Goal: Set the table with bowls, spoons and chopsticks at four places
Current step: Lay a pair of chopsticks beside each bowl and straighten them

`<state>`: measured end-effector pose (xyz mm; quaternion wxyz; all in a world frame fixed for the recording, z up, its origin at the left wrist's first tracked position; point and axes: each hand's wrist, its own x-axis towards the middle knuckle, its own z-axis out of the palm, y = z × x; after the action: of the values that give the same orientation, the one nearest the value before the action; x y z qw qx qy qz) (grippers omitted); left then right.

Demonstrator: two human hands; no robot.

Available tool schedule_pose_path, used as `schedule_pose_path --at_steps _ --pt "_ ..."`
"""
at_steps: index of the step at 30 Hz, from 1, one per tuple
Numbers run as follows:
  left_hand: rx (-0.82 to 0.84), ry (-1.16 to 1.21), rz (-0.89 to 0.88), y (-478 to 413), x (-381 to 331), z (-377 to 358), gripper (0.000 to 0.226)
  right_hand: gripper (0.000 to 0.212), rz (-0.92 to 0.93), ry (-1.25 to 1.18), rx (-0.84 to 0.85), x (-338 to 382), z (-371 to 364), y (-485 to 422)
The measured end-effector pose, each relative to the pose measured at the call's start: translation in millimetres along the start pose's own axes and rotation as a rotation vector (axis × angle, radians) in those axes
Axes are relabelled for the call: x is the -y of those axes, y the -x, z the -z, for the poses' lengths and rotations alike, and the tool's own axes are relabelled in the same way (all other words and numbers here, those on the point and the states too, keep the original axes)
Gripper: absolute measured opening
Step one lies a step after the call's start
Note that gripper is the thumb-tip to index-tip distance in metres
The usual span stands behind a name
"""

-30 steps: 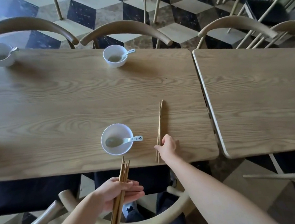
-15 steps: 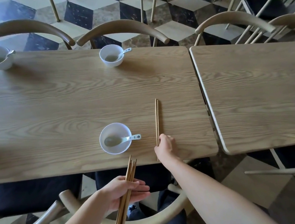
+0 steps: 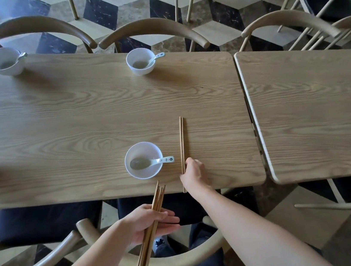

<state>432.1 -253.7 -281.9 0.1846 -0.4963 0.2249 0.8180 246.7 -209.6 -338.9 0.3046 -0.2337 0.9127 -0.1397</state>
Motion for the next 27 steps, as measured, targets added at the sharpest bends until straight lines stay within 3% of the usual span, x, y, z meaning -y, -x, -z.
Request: schedule_pose_path --at_steps 3,27 --pt "-0.009 0.0 -0.003 1.2 1.0 1.7 0.024 0.018 -0.063 -0.026 -0.053 6.0 2.6 3.2" --pt "-0.03 0.009 0.013 -7.3 10.8 18.3 0.025 0.017 0.031 0.034 -0.007 15.8 2.8 3.6"
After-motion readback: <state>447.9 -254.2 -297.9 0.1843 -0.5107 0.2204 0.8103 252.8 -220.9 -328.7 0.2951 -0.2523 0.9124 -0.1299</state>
